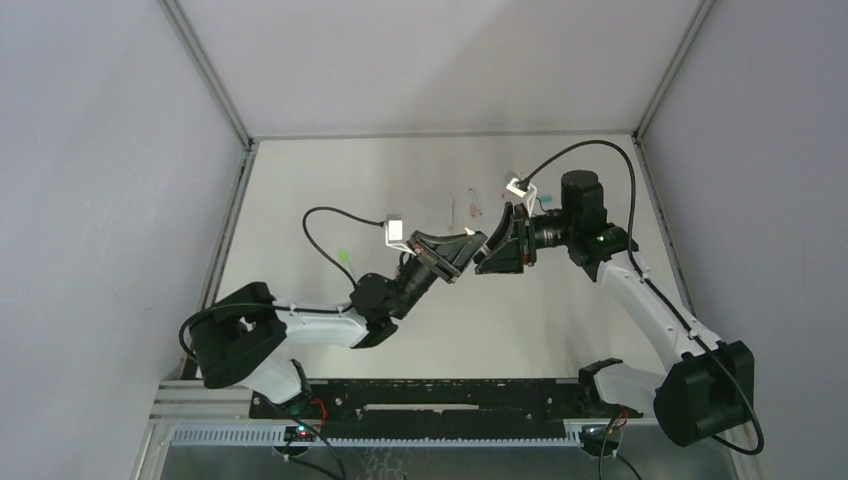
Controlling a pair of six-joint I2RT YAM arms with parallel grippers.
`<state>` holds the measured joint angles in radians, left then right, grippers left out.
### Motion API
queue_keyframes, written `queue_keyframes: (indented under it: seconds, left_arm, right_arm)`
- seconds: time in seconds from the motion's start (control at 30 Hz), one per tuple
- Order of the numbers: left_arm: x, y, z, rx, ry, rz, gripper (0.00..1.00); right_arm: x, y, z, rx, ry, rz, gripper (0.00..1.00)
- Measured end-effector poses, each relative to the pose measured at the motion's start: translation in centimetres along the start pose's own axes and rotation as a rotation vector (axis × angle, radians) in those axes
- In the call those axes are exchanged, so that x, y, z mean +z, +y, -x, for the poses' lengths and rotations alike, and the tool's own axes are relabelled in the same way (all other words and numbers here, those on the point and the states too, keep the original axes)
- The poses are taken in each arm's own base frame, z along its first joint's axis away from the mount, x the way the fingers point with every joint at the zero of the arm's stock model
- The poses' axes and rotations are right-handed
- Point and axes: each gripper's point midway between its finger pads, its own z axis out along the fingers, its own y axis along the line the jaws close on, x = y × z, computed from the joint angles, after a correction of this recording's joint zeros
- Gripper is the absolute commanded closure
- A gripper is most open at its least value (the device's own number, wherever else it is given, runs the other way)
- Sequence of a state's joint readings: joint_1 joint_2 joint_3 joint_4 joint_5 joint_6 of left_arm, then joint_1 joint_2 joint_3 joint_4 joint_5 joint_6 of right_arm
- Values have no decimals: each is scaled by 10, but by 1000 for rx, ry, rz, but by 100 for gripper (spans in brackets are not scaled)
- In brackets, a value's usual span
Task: Insert the pens into the pen caps
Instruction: Pick up the pen from the center of the board, then insert the pen cap onto the pen.
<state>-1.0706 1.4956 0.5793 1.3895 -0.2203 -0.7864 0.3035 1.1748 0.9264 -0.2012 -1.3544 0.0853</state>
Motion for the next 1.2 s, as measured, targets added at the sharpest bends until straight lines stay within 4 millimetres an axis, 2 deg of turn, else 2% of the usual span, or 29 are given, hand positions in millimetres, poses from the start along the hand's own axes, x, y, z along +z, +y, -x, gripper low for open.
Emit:
queue_keyframes:
  seconds: [0.13, 0.23, 0.3, 0.37, 0.4, 0.43, 0.57, 0.73, 0.83, 1.03, 1.2]
  left_arm:
    - [1, -4, 3, -9, -19, -8, 100]
    - [1, -7, 5, -15, -29, -20, 100]
    - [1, -9, 5, -18, -32, -25, 100]
    - [1, -10, 6, -22, -35, -28, 100]
    - [1, -11, 6, -26, -37, -30, 98]
    - [1, -11, 7, -27, -38, -30, 92]
    - [1, -11, 7, -26, -39, -29, 62]
    - [-3, -13, 16, -11, -58, -21, 40]
    - [-14, -17, 26, 3, -75, -23, 31]
    - [-46, -13, 39, 68, -62, 8, 21]
    - [-78, 4, 46, 163, -11, 100, 11]
  right_arm:
    - [3, 0, 6, 5, -9, -10, 69]
    - [5, 0, 8, 9, -13, -15, 77]
    - [6, 0, 8, 10, -14, -15, 91]
    - [6, 0, 9, 8, -15, -14, 100]
    - [6, 1, 9, 6, -15, -13, 100]
    - [6, 1, 9, 4, -16, -13, 100]
    - [6, 2, 9, -6, -13, -5, 100]
    - [4, 5, -2, -41, 16, 31, 100]
    - [3, 6, -5, -67, 26, 47, 100]
    - [-1, 3, -10, -96, 42, 47, 100]
    - [-2, -2, -14, -112, 52, 38, 100]
